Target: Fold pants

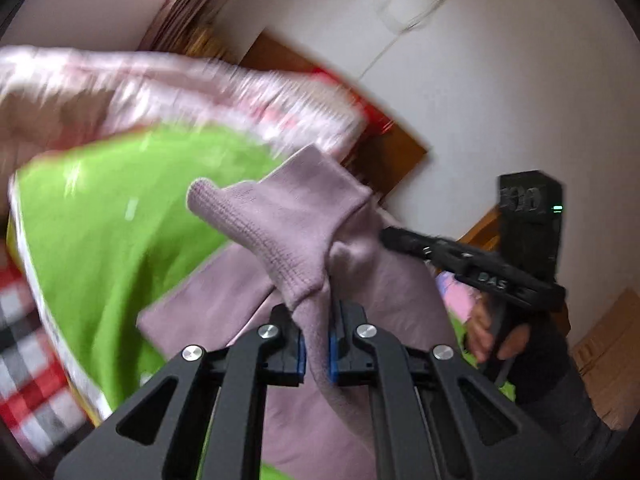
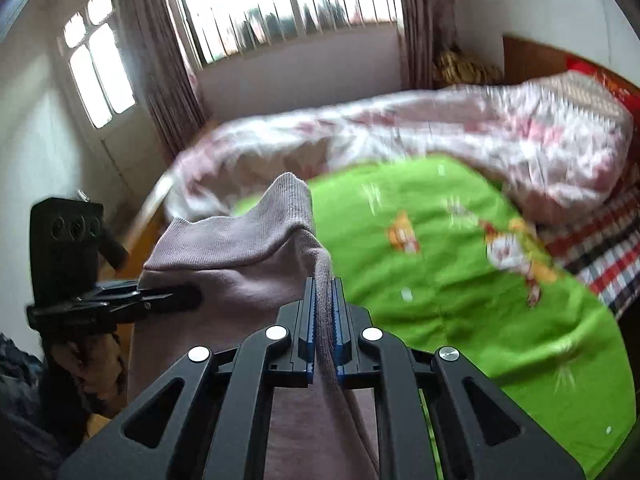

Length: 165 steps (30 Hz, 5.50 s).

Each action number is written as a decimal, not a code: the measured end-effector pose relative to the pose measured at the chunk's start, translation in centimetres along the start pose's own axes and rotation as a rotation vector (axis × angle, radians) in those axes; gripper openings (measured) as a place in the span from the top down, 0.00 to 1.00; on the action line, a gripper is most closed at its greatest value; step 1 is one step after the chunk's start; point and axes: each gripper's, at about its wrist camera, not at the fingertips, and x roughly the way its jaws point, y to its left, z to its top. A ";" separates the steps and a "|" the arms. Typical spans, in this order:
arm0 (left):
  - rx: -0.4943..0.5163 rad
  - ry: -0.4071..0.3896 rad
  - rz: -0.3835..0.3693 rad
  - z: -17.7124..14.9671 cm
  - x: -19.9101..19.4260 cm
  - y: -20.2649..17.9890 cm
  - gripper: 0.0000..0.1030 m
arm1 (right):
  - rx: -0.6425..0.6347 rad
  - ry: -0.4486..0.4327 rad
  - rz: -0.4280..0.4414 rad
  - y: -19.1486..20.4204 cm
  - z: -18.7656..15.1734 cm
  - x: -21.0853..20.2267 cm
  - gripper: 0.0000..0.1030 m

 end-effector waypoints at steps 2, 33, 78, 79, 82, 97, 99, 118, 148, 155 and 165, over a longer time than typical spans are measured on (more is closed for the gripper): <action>-0.044 0.060 0.092 -1.4 2.1 2.6 0.88 | 0.019 0.108 -0.009 -0.5 -1.9 4.5 0.91; 0.098 0.221 0.213 -2.8 7.1 -2.5 0.09 | -0.109 0.209 -0.192 10.3 -20.0 -4.7 0.24; 0.869 0.695 -0.540 -30.3 22.2 -44.9 0.02 | 0.919 -0.204 -0.913 7.9 -57.9 -45.0 0.16; 0.886 0.689 -0.529 -30.6 22.1 -45.0 0.02 | 0.902 -0.177 -0.911 8.8 -57.6 -44.3 0.16; 0.937 0.671 -0.495 -31.1 21.8 -45.4 0.02 | 0.859 -0.023 -0.923 10.1 -58.2 -41.2 0.15; 1.164 0.604 -0.329 -34.2 21.5 -46.8 0.02 | 0.788 0.131 -0.983 11.5 -56.7 -38.1 0.12; 1.161 0.604 -0.330 -33.6 21.1 -46.7 0.02 | 0.847 0.043 -0.970 12.1 -57.6 -39.1 0.13; 0.269 0.290 0.096 -11.7 5.2 -13.8 0.02 | 0.214 0.000 -0.242 0.2 -28.2 -18.9 0.12; 0.411 0.245 0.164 -13.4 6.3 -14.9 0.02 | 0.440 -0.034 -0.195 -3.1 -28.7 -17.1 0.13; 0.396 0.234 0.154 -13.3 6.1 -14.7 0.02 | 0.552 -0.115 -0.340 -4.5 -30.4 -22.1 0.13; 0.392 0.231 0.150 -13.5 5.8 -14.7 0.02 | 0.721 -0.121 -0.442 -6.6 -35.1 -25.5 0.10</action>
